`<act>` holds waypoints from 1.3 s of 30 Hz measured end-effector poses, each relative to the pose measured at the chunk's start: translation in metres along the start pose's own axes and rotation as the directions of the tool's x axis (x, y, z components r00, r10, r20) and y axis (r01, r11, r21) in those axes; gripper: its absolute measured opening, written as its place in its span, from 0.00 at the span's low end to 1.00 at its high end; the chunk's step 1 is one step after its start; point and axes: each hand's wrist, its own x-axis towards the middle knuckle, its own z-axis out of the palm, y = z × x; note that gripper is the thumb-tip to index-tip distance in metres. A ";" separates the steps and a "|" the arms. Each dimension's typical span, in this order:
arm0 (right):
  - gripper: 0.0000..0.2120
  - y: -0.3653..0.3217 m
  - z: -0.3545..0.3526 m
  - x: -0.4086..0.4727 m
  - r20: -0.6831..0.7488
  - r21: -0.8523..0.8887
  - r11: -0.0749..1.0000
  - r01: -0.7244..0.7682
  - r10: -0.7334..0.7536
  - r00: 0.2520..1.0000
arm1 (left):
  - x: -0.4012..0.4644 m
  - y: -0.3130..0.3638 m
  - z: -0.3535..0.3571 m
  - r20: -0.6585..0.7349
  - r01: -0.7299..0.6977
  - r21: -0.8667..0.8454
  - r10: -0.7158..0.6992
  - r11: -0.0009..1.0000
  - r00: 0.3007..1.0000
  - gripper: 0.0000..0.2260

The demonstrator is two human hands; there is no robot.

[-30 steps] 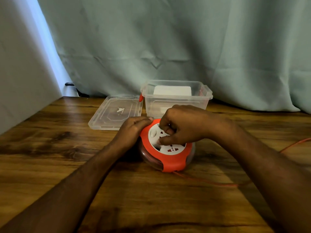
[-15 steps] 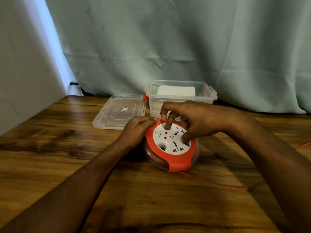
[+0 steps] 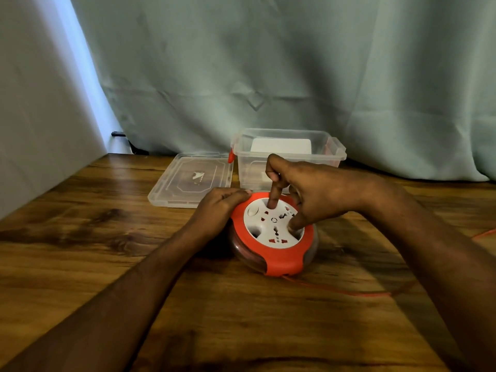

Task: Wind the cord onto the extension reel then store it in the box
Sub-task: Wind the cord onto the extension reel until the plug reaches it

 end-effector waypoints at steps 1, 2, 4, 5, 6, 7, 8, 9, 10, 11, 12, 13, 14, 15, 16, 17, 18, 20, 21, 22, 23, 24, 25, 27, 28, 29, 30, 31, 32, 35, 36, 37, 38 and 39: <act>0.36 -0.001 0.000 -0.001 -0.003 -0.010 1.000 -0.002 0.002 1.000 | 0.000 0.000 0.000 -0.003 -0.001 0.002 0.001 1.000 1.000 0.15; 0.36 -0.002 -0.001 -0.002 -0.009 -0.022 1.000 -0.007 0.007 1.000 | 0.001 0.000 0.000 -0.008 0.002 0.003 -0.002 1.000 1.000 0.15; 0.36 -0.005 0.001 -0.003 -0.018 -0.050 0.998 -0.023 0.022 1.000 | 0.001 -0.001 0.000 -0.012 0.016 -0.008 -0.016 1.000 1.000 0.15; 0.35 -0.005 0.002 -0.003 -0.023 -0.066 0.997 -0.029 0.028 0.999 | 0.001 -0.001 0.000 -0.009 0.025 -0.017 -0.025 1.000 1.000 0.14; 0.35 -0.007 0.003 -0.003 -0.030 -0.082 0.996 -0.035 0.032 0.999 | 0.000 -0.001 0.000 -0.005 0.035 -0.027 -0.035 0.999 0.999 0.15; 0.33 -0.008 0.003 -0.003 -0.038 -0.100 0.994 -0.038 0.035 0.999 | 0.000 -0.001 0.000 -0.001 0.044 -0.036 -0.044 0.998 0.999 0.15; 0.31 -0.009 0.003 -0.004 -0.045 -0.120 0.992 -0.041 0.036 0.998 | 0.000 0.000 0.000 0.003 0.051 -0.045 -0.050 0.998 0.999 0.15; 0.29 -0.010 0.003 -0.004 -0.047 -0.143 0.989 -0.043 0.037 0.998 | -0.001 0.000 0.000 0.004 0.051 -0.048 -0.051 0.998 0.999 0.15; 0.28 -0.013 0.003 -0.004 -0.048 -0.165 0.985 -0.045 0.038 0.998 | -0.001 0.000 0.000 0.001 0.046 -0.045 -0.046 0.998 0.999 0.15; 0.26 -0.014 0.004 -0.004 -0.051 -0.185 0.982 -0.045 0.036 0.998 | 0.000 0.000 0.000 -0.004 0.039 -0.040 -0.039 0.998 0.999 0.15; 0.25 -0.015 0.006 -0.004 -0.059 -0.204 0.978 -0.042 0.030 0.998 | 0.000 0.000 0.000 -0.008 0.033 -0.040 -0.033 0.999 0.999 0.15; 0.24 -0.015 0.009 -0.002 -0.067 -0.216 0.976 -0.042 0.028 0.997 | 0.000 0.000 0.000 -0.006 0.029 -0.045 -0.029 0.999 1.000 0.15; 0.24 -0.014 0.012 0.000 -0.076 -0.215 0.976 -0.042 0.027 0.997 | 0.000 0.000 0.000 0.002 0.026 -0.051 -0.026 0.998 1.000 0.15; 0.24 -0.012 0.016 0.002 -0.078 -0.205 0.978 -0.047 0.031 0.996 | 0.000 0.000 0.000 0.011 0.022 -0.053 -0.021 0.998 1.000 0.15; 0.22 -0.011 0.018 0.004 -0.080 -0.189 0.981 -0.052 0.038 0.996 | 0.000 0.000 -0.001 0.018 0.018 -0.050 -0.017 0.999 1.000 0.15; 0.21 -0.010 0.020 0.006 -0.074 -0.173 0.983 -0.058 0.046 0.996 | 0.000 0.000 0.000 0.021 0.015 -0.043 -0.014 0.999 1.000 0.15; 0.20 -0.009 0.021 0.007 -0.065 -0.152 0.986 -0.064 0.054 0.996 | 0.000 0.000 -0.001 0.017 0.015 -0.036 -0.014 0.999 1.000 0.15; 0.17 -0.008 0.019 0.007 -0.028 -0.100 0.993 -0.063 0.060 0.998 | 0.001 0.000 -0.001 0.008 0.015 -0.033 -0.015 0.999 1.000 0.15; 0.17 -0.008 0.016 0.006 -0.014 -0.080 0.995 -0.056 0.055 0.998 | 0.001 -0.001 -0.001 0.008 0.014 -0.038 -0.014 0.999 1.000 0.15; 0.17 -0.008 0.012 0.004 -0.010 -0.059 0.997 -0.049 0.048 0.999 | 0.001 -0.001 -0.001 0.011 0.013 -0.043 -0.013 0.999 1.000 0.15; 0.16 -0.006 0.009 0.002 -0.014 -0.028 0.999 -0.036 0.036 0.999 | 0.000 -0.001 -0.001 0.012 0.012 -0.043 -0.012 0.999 1.000 0.15; 0.15 -0.004 0.005 0.001 -0.023 0.009 1.000 -0.019 0.019 1.000 | 0.000 0.000 -0.001 0.010 0.010 -0.038 -0.009 0.999 1.000 0.15; 0.16 -0.002 0.002 0.000 -0.036 0.040 0.999 0.002 0.000 0.999 | 0.000 0.000 -0.001 0.008 0.007 -0.029 -0.007 1.000 1.000 0.15; 0.22 0.001 -0.002 0.000 -0.046 0.071 0.997 0.034 -0.031 0.998 | 0.000 0.000 -0.001 0.006 0.005 -0.016 -0.005 1.000 1.000 0.15; 0.25 0.002 -0.002 0.000 -0.036 0.093 0.995 0.040 -0.037 0.999 | 0.000 0.000 0.000 0.009 0.006 -0.013 -0.006 1.000 1.000 0.15; 0.27 0.003 -0.002 0.000 -0.019 0.120 0.992 0.042 -0.040 0.999 | 0.000 0.000 0.000 0.011 0.006 -0.011 -0.006 1.000 1.000 0.15; 0.29 0.005 -0.001 0.001 -0.001 0.140 0.989 0.042 -0.042 0.999 | 0.000 0.000 0.000 0.008 0.007 -0.008 -0.007 1.000 1.000 0.16; 0.29 0.007 0.000 0.001 0.013 0.149 0.988 0.043 -0.045 0.999 | 0.000 0.000 0.000 0.004 0.008 -0.006 -0.008 1.000 1.000 0.16; 0.30 0.008 0.000 0.001 0.020 0.149 0.988 0.044 -0.047 0.999 | 0.001 0.001 0.000 0.001 0.010 -0.005 -0.010 1.000 1.000 0.16; 0.32 0.011 0.002 0.003 0.037 0.135 0.990 0.044 -0.050 0.998 | 0.001 0.001 0.000 0.002 0.003 -0.006 -0.003 1.000 1.000 0.16; 0.33 0.011 0.003 0.004 0.042 0.132 0.990 0.045 -0.051 0.998 | 0.001 0.000 0.000 0.002 -0.001 -0.004 0.001 1.000 1.000 0.16; 0.32 0.012 0.005 0.004 0.042 0.136 0.990 0.047 -0.053 0.998 | 0.001 0.000 -0.001 0.000 -0.005 0.000 0.005 1.000 1.000 0.16; 0.32 0.013 0.006 0.005 0.038 0.146 0.988 0.048 -0.054 0.998 | 0.000 0.000 -0.001 -0.003 -0.009 0.003 0.009 1.000 1.000 0.16; 0.32 0.014 0.007 0.005 0.034 0.158 0.986 0.045 -0.051 0.998 | 0.000 0.000 -0.001 -0.005 -0.009 0.005 0.009 1.000 1.000 0.16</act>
